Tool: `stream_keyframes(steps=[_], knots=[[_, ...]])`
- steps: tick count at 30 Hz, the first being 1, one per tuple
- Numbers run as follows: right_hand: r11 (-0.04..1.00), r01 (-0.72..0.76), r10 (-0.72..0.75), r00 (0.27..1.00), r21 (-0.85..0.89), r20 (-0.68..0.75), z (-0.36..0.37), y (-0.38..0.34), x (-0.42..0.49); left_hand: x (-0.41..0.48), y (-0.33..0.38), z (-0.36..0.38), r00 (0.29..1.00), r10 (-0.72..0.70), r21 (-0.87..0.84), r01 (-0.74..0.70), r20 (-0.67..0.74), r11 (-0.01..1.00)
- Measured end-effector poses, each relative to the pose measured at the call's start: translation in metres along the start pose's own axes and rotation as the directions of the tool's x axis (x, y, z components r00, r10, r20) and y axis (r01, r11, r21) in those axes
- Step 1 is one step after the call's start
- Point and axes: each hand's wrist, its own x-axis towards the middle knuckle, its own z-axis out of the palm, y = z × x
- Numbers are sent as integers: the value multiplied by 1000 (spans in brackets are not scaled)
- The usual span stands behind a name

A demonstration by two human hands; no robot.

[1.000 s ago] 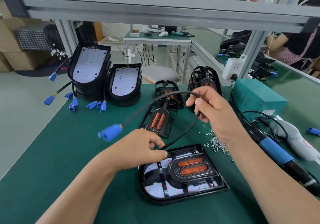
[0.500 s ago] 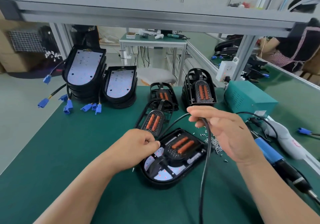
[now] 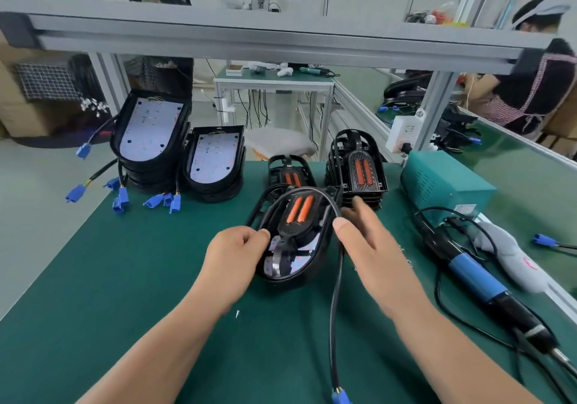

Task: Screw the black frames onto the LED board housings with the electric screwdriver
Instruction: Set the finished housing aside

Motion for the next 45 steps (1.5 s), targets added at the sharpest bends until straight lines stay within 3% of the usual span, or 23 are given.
stream_keyframes(steps=[5,11,16,20,25,31,38,45], knots=[[970,-101,64,984,219,168,22,-1,-12,2,2,4,989,-11,-29,7,-148,1000],[839,-275,62,905,469,421,35,-12,-19,0,2,6,977,-12,-75,-4,-211,997],[800,-217,45,951,560,304,30,-9,-16,-2,3,5,989,36,-123,-55,-147,991],[795,-204,106,974,571,201,29,-4,-11,-5,5,6,997,34,-255,-50,-68,966],[791,-153,85,986,592,141,23,1,-6,-10,10,6,992,128,-303,-123,-5,945],[783,-66,60,998,618,30,10,1,-4,-15,13,5,983,155,-534,-80,97,842],[739,8,128,980,673,-152,-32,8,-3,4,-4,2,988,-115,-442,150,106,885],[723,134,179,911,678,-371,-97,12,-15,6,-9,-5,976,-89,-151,120,197,981]])
